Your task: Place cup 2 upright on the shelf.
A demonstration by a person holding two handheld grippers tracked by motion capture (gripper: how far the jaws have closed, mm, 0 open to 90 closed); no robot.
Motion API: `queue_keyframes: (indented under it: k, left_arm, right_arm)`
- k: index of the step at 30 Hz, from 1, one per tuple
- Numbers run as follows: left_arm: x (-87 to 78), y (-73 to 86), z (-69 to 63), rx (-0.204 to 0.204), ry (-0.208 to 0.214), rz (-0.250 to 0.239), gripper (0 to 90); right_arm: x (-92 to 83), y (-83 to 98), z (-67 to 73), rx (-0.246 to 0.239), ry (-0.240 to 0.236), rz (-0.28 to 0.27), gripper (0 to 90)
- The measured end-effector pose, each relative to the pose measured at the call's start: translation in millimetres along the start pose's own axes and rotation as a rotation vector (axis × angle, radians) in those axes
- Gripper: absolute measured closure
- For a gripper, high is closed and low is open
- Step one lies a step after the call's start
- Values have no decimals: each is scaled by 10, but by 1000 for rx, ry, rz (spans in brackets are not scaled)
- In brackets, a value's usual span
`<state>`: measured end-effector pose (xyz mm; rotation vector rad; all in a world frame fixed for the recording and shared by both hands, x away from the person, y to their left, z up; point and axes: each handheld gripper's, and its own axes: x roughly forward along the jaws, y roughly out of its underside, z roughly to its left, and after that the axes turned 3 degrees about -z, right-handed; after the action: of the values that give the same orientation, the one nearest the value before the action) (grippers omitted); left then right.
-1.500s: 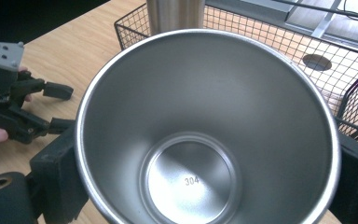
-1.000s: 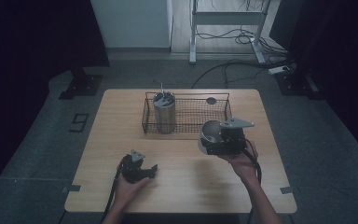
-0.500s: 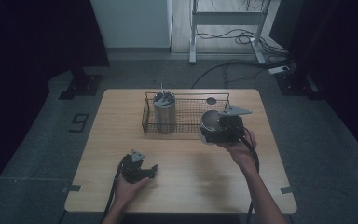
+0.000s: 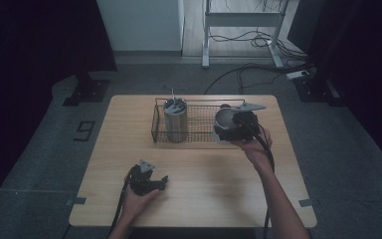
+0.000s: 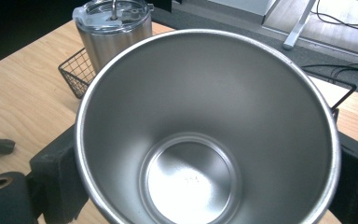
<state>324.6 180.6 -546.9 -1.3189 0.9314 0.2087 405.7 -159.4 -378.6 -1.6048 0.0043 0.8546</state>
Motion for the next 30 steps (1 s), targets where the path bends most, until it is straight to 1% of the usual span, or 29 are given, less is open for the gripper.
queue_keyframes:
  k: [5,13,16,22,27,30]
  left_arm:
    - [-1,0,2,1,1,1,150]
    - [-2,1,4,2,3,0,151]
    - [-1,1,3,2,3,0,151]
    - [-2,1,5,2,5,0,151]
    - [-3,1,6,2,6,0,151]
    - [-4,2,9,2,7,0,151]
  right_arm:
    - [75,-56,-42,12,6,1,72]
    - [163,-128,-85,8,13,11,71]
    - [201,-155,-111,14,10,10,72]
    - [268,-199,-159,11,20,15,72]
    - [329,-243,-200,20,24,6,72]
    - [351,-259,-201,17,23,11,71]
